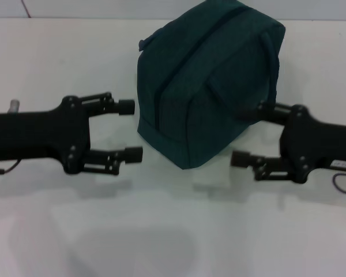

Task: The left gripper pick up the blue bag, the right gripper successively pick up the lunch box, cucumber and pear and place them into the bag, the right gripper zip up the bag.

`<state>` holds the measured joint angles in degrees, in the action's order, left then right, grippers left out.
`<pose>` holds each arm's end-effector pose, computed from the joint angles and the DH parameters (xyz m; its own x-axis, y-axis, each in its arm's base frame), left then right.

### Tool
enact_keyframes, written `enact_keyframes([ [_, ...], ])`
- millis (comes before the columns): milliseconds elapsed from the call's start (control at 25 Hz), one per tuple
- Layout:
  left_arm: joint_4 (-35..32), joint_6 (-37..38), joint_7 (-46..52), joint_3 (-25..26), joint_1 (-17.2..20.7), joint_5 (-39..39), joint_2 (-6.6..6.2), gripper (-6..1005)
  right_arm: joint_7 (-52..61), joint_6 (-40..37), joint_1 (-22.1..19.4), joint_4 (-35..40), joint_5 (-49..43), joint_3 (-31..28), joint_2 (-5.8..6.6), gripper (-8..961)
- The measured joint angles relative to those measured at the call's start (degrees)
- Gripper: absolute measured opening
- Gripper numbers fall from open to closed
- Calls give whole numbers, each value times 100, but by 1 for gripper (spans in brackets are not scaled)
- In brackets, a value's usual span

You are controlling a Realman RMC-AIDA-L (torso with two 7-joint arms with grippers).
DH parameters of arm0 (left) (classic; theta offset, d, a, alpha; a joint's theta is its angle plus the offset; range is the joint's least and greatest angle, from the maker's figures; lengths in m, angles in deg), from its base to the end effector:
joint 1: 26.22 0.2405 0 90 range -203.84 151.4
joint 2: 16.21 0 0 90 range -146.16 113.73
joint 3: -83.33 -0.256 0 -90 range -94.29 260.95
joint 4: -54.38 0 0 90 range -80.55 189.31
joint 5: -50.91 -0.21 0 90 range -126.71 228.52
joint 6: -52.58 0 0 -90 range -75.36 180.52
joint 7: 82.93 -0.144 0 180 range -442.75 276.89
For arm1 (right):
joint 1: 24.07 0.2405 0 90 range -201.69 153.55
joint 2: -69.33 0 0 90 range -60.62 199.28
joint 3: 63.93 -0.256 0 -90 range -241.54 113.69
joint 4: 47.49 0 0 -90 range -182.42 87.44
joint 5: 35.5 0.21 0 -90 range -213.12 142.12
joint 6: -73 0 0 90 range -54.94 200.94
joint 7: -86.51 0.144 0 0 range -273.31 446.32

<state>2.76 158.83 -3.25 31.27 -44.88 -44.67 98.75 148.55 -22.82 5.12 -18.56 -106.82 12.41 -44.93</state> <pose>-0.2482 0.2769 0.0547 0.7808 0.1624 0.6033 0.2470 -0.9672 -0.0595 0.2068 0.3022 -0.0171 0.6812 -0.0799 -0.7278 -0.1338 -0.9909 -0.0165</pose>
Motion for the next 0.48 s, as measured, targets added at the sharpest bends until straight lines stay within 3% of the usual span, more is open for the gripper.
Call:
enact_keyframes([
  [120, 9, 25, -92, -18, 100, -9, 1, 894, 26, 153, 35, -3, -263, 7, -70, 808],
  [480, 91, 173, -98, 15, 123, -21, -36, 887, 27, 191, 71, 14, -401, 140, -100, 807],
])
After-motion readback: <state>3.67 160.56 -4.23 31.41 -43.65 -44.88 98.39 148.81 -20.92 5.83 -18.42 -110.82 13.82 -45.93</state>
